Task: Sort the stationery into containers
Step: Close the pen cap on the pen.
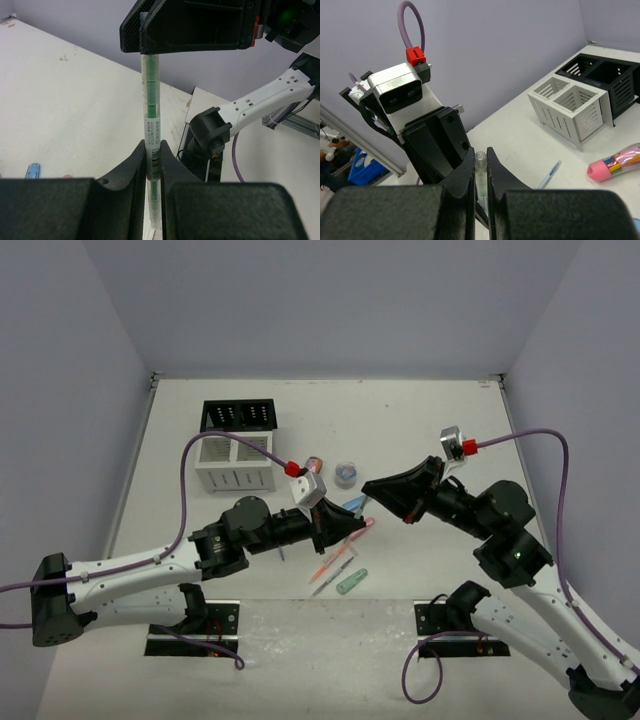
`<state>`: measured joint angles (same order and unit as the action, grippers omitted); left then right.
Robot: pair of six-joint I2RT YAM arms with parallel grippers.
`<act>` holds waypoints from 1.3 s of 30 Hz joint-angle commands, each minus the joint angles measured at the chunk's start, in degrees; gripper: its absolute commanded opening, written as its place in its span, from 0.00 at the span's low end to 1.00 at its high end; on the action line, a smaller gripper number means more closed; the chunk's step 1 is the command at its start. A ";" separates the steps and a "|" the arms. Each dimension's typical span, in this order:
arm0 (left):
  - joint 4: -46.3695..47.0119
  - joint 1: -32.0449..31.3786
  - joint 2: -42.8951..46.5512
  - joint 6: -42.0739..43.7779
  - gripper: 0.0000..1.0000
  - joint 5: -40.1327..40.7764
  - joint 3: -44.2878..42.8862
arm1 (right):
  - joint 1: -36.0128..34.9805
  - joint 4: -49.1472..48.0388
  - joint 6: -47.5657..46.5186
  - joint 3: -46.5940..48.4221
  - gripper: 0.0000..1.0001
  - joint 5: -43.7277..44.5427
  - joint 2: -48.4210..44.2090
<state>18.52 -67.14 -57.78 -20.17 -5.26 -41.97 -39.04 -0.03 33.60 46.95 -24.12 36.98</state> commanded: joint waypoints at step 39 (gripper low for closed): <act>5.04 7.64 0.55 5.76 0.00 -6.65 -15.50 | -3.50 -7.11 0.86 -15.91 0.00 -4.99 8.24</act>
<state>4.41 -60.11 -59.29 -16.88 -10.44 -49.08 -40.66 -22.74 35.49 33.86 -21.02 40.58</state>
